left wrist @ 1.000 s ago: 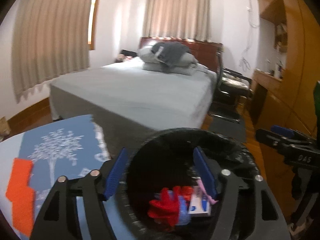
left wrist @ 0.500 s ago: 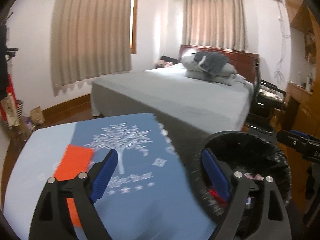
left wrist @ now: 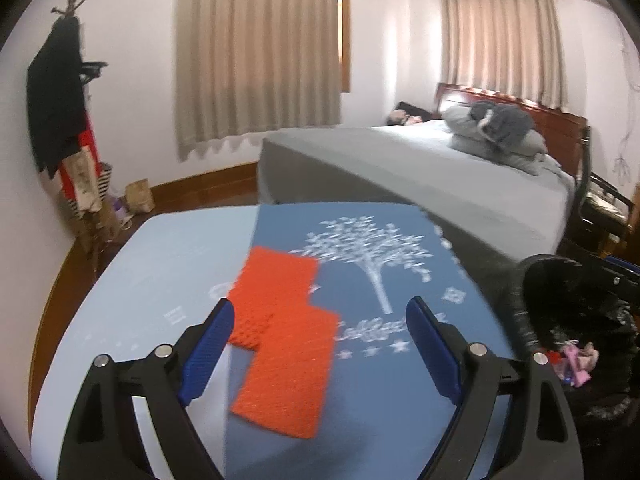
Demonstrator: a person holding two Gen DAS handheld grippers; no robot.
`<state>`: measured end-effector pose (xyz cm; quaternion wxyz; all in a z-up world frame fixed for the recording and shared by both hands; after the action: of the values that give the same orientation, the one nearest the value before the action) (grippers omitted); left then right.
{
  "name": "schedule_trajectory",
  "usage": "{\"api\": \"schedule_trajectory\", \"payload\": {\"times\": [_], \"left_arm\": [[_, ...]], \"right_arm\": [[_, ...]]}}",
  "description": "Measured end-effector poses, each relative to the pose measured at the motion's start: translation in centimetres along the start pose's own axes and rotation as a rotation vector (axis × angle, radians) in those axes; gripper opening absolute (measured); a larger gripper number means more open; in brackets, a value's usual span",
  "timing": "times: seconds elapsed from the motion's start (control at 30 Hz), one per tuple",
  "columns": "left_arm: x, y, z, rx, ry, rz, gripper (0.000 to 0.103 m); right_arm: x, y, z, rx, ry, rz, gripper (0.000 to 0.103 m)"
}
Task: Collect trash
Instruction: 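Bring both open tools back over the orange knit strip on the table, then grasp one end of the orange knit strip with the left tool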
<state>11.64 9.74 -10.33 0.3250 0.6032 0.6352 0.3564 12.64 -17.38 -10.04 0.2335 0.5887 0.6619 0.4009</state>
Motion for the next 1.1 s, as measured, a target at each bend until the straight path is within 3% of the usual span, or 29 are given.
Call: {"api": "schedule_trajectory", "payload": {"times": [0.47, 0.9, 1.1], "left_arm": [[3.4, -3.3, 4.5, 0.109, 0.045, -0.039, 0.086], [3.3, -4.5, 6.8, 0.195, 0.040, -0.034, 0.085], [2.6, -4.7, 7.4, 0.236, 0.015, -0.001, 0.071]], "right_arm": [[4.6, -0.8, 5.4, 0.061, 0.050, -0.065, 0.097], [4.7, -1.7, 7.0, 0.099, 0.056, -0.072, 0.097], [4.8, -1.8, 7.0, 0.097, 0.063, -0.075, 0.097]]}}
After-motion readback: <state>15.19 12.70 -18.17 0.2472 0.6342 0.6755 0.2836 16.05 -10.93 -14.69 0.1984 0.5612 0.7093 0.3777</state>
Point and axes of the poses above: each gripper's, at about its wrist camera, not at the fingertips, and z roughly the way its jaws point, x to its left, y to its top, the point moved 1 cm from there along z, roughly the way its jaws point, and after that the axes turned 2 degrees about y, right-handed, at the moved point
